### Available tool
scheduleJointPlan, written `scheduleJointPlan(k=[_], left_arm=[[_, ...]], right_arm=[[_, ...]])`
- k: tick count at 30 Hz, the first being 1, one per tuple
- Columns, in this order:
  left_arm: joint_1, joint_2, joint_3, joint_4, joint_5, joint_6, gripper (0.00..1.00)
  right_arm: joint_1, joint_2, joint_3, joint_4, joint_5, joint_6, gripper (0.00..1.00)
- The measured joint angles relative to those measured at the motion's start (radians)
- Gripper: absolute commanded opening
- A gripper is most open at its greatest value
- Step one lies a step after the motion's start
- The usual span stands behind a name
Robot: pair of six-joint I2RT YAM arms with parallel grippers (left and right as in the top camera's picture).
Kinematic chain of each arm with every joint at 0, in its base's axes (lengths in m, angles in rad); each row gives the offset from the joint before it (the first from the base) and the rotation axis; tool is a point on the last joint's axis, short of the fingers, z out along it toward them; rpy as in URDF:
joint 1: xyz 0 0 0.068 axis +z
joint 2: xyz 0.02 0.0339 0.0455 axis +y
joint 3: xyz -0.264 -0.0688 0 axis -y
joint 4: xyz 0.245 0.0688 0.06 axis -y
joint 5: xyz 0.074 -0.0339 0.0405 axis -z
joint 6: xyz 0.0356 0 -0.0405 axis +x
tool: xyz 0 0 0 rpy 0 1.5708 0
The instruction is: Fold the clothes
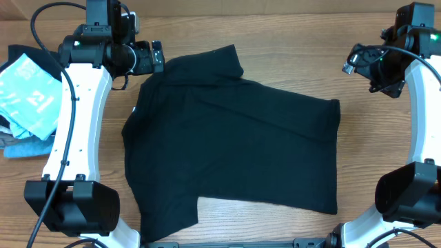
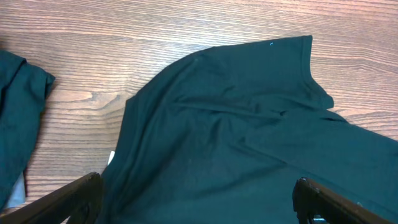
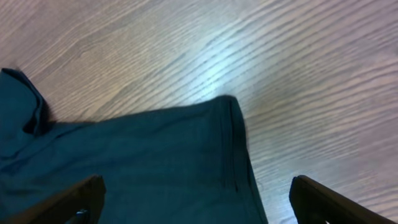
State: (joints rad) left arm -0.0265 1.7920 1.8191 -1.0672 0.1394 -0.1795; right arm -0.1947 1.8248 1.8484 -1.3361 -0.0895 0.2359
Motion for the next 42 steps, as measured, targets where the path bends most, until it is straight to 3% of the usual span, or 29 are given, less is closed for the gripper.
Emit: scheduleJointPlan(k=[2, 6, 9, 11, 17, 26, 36, 42], left_arm=[[0.0, 0.0, 0.0, 0.001, 0.0, 0.0, 1.0], [0.0, 0.0, 0.0, 0.001, 0.0, 0.0, 1.0], [0.0, 0.0, 0.0, 0.0, 0.0, 0.0, 1.0], [0.0, 0.0, 0.0, 0.001, 0.0, 0.0, 1.0], [0.0, 0.0, 0.0, 0.0, 0.0, 0.0, 1.0], [0.0, 0.0, 0.0, 0.0, 0.0, 0.0, 1.0], [0.0, 0.0, 0.0, 0.001, 0.0, 0.0, 1.0], [0.0, 0.0, 0.0, 0.001, 0.0, 0.0, 1.0]], right_arm=[[0.001, 0.0, 0.0, -0.028, 0.0, -0.02, 0.5], [0.023, 0.0, -0.001, -0.071, -0.004, -0.042, 0.48], [0.059, 0.0, -0.002, -0.064, -0.005, -0.05, 0.37], [0.078, 0.0, -0.003, -0.04, -0.008, -0.054, 0.34], [0.09, 0.0, -0.008, -0.037, -0.008, -0.102, 0.04], [0.09, 0.0, -0.059, -0.044, -0.109, -0.231, 0.04], [0.095, 0.0, -0.198, 0.109, -0.187, -0.293, 0.04], [0.1, 0.0, -0.203, -0.053, -0.113, -0.166, 0.04]])
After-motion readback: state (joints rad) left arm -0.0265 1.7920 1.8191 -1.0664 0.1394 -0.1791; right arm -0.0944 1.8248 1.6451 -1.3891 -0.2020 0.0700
